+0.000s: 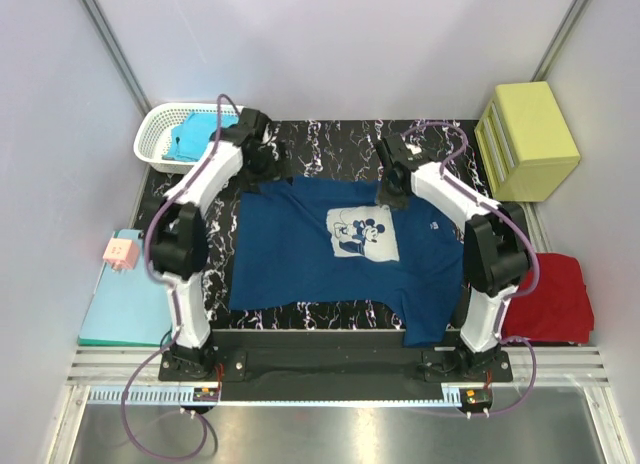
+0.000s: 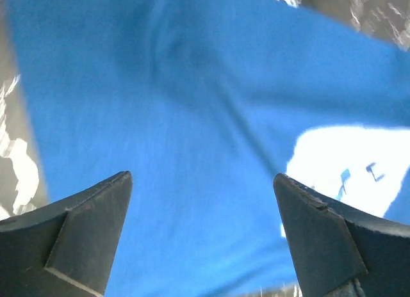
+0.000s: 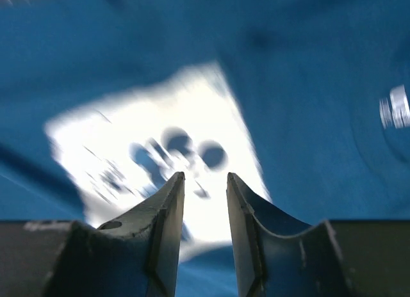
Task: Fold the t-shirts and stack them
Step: Flatten out the tshirt
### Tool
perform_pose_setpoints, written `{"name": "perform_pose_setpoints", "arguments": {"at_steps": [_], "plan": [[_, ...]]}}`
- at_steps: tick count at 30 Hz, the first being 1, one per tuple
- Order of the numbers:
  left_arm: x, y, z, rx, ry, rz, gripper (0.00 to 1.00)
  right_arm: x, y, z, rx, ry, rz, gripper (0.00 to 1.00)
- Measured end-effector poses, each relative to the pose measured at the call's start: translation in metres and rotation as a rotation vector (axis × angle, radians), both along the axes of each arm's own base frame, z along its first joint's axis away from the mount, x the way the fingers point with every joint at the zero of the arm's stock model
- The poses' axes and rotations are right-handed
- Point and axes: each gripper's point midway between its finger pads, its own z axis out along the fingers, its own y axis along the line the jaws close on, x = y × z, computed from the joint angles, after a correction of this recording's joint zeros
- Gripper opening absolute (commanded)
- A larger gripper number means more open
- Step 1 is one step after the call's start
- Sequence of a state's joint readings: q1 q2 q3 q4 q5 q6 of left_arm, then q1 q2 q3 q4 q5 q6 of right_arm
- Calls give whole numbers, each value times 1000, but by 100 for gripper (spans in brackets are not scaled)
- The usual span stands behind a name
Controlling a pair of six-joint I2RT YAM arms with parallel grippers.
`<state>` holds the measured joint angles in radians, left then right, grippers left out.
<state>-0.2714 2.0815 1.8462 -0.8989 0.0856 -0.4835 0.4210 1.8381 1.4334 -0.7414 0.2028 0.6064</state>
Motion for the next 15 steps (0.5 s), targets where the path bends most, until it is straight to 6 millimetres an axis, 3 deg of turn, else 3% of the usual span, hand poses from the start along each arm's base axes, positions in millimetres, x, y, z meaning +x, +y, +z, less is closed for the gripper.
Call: {"name": "perform_pose_setpoints", "arguments": {"at_steps": [3, 5, 8, 12, 13, 15], "plan": [[-36, 7, 32, -20, -65, -1, 99, 42, 16, 10, 7, -66, 3, 38], [-54, 8, 29, -21, -69, -10, 99, 63, 24, 3, 6, -72, 4, 38], [-79, 6, -11, 0, 3, -32, 99, 76, 30, -25, -11, -36, 5, 38], [-132, 11, -77, 60, 199, -64, 99, 68, 25, -67, -61, 60, 8, 38], [-141, 12, -84, 73, 233, -70, 99, 70, 25, -67, -68, 60, 9, 38], [-141, 7, -83, 65, 225, -78, 99, 79, 26, -63, -71, 39, 5, 38]]}}
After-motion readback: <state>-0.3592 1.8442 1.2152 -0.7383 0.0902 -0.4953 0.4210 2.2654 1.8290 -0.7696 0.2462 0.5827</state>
